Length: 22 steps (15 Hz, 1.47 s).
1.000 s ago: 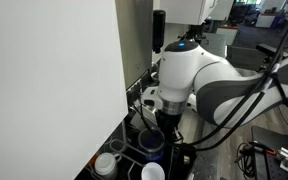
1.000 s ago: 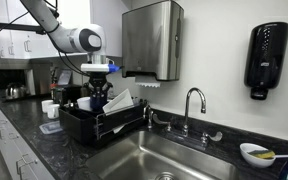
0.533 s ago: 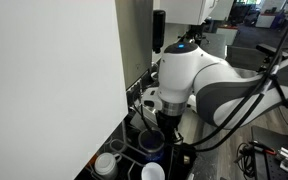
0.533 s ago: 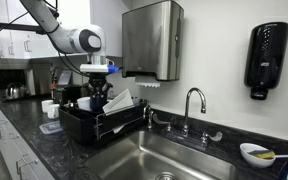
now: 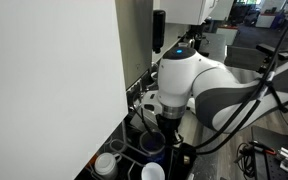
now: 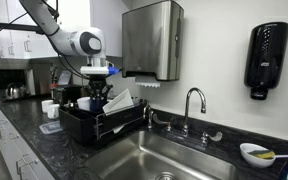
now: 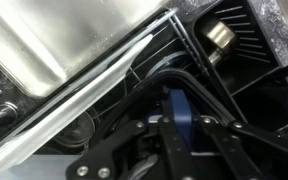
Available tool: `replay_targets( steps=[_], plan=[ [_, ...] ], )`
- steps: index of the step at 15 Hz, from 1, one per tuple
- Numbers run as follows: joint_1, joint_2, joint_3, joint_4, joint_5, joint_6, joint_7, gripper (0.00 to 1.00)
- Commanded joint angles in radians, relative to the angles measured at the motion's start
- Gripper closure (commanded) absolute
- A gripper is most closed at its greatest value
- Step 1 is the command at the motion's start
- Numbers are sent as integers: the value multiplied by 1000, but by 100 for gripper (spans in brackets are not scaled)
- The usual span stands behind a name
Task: Pick the cups from the sink and put them in the rack
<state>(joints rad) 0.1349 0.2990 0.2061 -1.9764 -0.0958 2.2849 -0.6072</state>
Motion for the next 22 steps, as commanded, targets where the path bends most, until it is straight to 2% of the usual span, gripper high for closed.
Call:
replay_targets(
  steps=[1, 3, 4, 5, 6, 7, 12, 14, 17, 22],
  plan=[
    [7, 12, 1, 2, -34, 17, 10, 96],
    [7, 18, 3, 5, -40, 13, 2, 96],
    [6, 20, 4, 6, -40, 11, -1, 89],
    [6, 23, 5, 8, -40, 5, -5, 59],
    [5, 24, 6, 8, -39, 1, -10, 58],
    [5, 25, 7, 9, -39, -1, -12, 52],
    [2, 21, 11, 16, -32, -13, -37, 17],
    [-10, 20, 30, 28, -3, -51, -115, 3],
    [-12, -8, 49, 40, 31, -116, -216, 0],
    [-1, -73, 37, 83, 50, -275, -239, 0]
  ],
)
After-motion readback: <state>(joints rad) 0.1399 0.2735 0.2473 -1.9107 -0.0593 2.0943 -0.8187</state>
